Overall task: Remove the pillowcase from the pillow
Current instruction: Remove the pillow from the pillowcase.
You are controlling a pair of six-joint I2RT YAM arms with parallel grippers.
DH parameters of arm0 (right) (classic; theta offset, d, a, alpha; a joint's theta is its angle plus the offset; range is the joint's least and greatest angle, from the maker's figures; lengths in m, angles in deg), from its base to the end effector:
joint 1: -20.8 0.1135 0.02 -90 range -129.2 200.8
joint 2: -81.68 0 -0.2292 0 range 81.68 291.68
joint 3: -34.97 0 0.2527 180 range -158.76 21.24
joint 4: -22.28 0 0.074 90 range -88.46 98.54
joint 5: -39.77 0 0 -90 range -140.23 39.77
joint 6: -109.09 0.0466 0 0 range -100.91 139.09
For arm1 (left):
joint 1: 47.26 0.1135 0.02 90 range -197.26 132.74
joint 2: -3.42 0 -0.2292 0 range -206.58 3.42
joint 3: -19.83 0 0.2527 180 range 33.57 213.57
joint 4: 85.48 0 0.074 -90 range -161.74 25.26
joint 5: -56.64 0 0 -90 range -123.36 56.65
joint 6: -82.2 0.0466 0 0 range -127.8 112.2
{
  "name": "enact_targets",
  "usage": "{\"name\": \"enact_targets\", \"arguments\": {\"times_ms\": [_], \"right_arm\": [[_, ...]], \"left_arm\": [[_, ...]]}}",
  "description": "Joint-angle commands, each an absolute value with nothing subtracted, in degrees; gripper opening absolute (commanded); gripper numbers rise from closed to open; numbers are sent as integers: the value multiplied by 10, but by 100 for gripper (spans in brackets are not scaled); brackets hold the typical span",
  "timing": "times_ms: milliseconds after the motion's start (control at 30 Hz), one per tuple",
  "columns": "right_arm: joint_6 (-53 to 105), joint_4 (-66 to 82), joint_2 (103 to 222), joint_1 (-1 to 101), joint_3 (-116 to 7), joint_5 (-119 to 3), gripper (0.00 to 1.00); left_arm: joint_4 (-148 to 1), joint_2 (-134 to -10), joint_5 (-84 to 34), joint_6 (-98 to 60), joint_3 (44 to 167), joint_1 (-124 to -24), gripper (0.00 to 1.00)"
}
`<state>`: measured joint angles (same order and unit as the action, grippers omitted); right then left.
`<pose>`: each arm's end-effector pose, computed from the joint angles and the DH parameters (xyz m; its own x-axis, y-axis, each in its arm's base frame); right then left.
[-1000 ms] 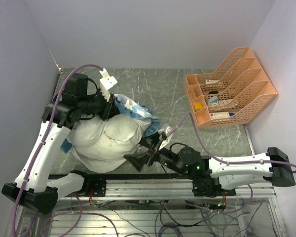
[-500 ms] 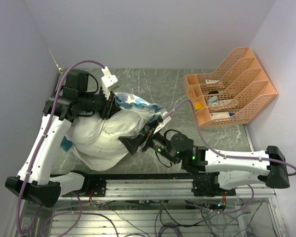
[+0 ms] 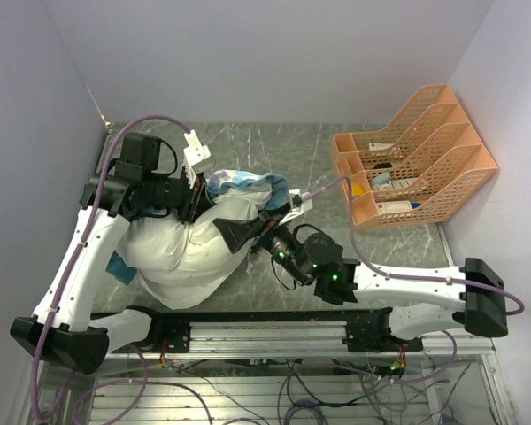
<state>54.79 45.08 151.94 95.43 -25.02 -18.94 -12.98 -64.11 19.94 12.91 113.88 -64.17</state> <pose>0.1035 0.2851 0.3089 -0.3557 0.5873 -0.7270 -0.5936 0.4589 0.6611 0.2085 -0.1024 0.3649 -0.3936 0.3405 -0.8539 0.9045 0.3093 -0.2936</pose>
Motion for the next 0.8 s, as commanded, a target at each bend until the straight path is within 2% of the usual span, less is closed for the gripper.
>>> {"name": "enact_targets", "arguments": {"times_ms": [0,100,133,233,300,367,400,433,467,567,767], "right_arm": [[562,548,1566,931,-323,-211,99],[565,567,1585,931,-324,-213,86],[569,567,1589,932,-322,-212,76],[566,584,1595,932,-314,-212,37],[554,584,1593,932,-313,-209,3],[538,572,1593,931,-322,-212,0],[524,567,1595,932,-331,-222,0],[509,561,1601,932,-343,-237,0],[498,547,1609,932,-355,-252,0],[475,483,1645,932,-434,-315,0],[456,404,1701,932,-527,-383,0]], "left_arm": [[-64,-624,261,125,1108,-649,23],[-56,-617,266,131,1107,-648,23],[-50,-615,268,138,1110,-648,24],[-25,-612,266,164,1133,-648,30],[5,-610,258,197,1165,-648,50],[33,-606,247,225,1203,-648,68],[40,-602,237,231,1225,-648,85],[39,-597,227,235,1246,-648,94],[29,-591,215,231,1269,-648,97],[0,-578,199,224,1329,-648,100],[-2,-579,216,234,1413,-649,99]]}}
